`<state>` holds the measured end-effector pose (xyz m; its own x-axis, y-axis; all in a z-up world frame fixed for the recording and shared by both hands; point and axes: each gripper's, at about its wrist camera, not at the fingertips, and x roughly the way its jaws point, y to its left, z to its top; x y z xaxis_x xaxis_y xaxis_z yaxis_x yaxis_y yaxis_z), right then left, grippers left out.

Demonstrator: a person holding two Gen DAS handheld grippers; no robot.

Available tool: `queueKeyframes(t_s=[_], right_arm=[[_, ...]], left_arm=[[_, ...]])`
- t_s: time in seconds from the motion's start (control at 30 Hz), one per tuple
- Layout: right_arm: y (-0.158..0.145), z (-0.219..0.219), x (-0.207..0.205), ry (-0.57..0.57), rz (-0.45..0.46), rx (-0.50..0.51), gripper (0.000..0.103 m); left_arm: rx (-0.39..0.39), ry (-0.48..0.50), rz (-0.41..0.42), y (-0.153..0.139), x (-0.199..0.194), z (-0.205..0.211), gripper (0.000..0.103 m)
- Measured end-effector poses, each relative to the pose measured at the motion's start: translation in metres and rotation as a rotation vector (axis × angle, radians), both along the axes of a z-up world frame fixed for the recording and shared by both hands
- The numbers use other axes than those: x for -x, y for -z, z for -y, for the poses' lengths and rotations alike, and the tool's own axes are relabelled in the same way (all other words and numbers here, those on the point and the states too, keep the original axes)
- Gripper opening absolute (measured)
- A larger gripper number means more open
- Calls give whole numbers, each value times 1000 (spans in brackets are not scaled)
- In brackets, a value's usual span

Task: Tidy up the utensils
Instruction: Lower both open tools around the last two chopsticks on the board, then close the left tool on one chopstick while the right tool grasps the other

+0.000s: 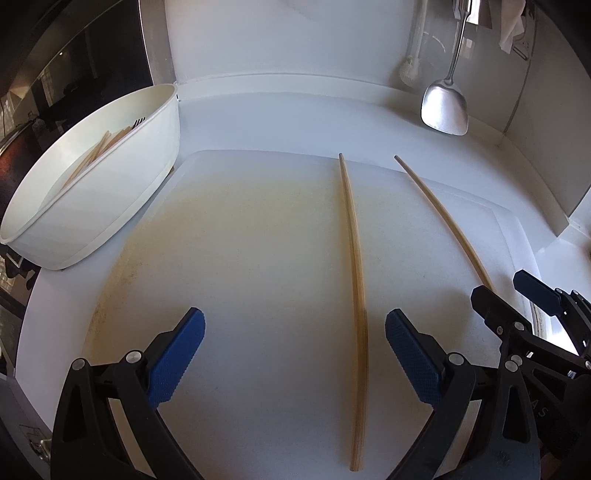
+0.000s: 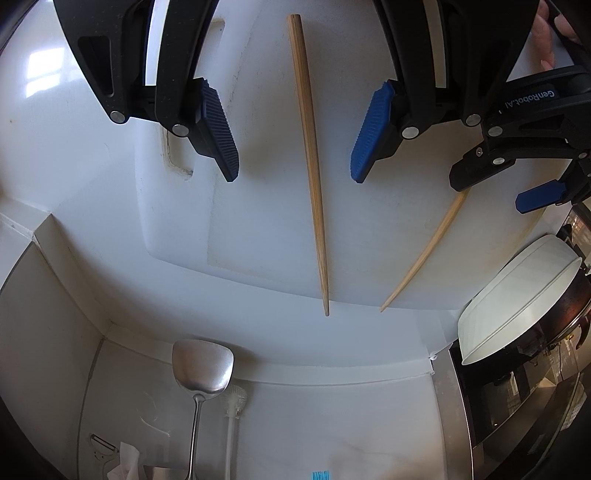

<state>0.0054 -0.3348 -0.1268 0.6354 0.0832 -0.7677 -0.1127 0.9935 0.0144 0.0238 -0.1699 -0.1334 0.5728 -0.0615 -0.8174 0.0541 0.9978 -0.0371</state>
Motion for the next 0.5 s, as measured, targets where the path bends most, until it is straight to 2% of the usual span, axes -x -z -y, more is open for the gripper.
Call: queueKeyframes(t_s=[0.1,0.17,0.27,0.33,0.4,0.5], right_arm=[[-1,-1,-1,-11,-3,2,59],[-1,-1,1,-12,0,2,57],[-2,-5,2,-29,9,13,44],[-4,-8,2,-39,14,23,30],[-4,-11,1,-51,10,29,26],[-5,-13,1,-58,5,30,21]], left_arm=[[-1,-3,11,0,1,1,94],[-3,7,23,-1,2,3,85],[-4,26,33,-4,4,8,71],[-5,33,33,-5,4,11,66],[-5,29,32,-6,4,14,60],[-2,20,33,-8,4,18,43]])
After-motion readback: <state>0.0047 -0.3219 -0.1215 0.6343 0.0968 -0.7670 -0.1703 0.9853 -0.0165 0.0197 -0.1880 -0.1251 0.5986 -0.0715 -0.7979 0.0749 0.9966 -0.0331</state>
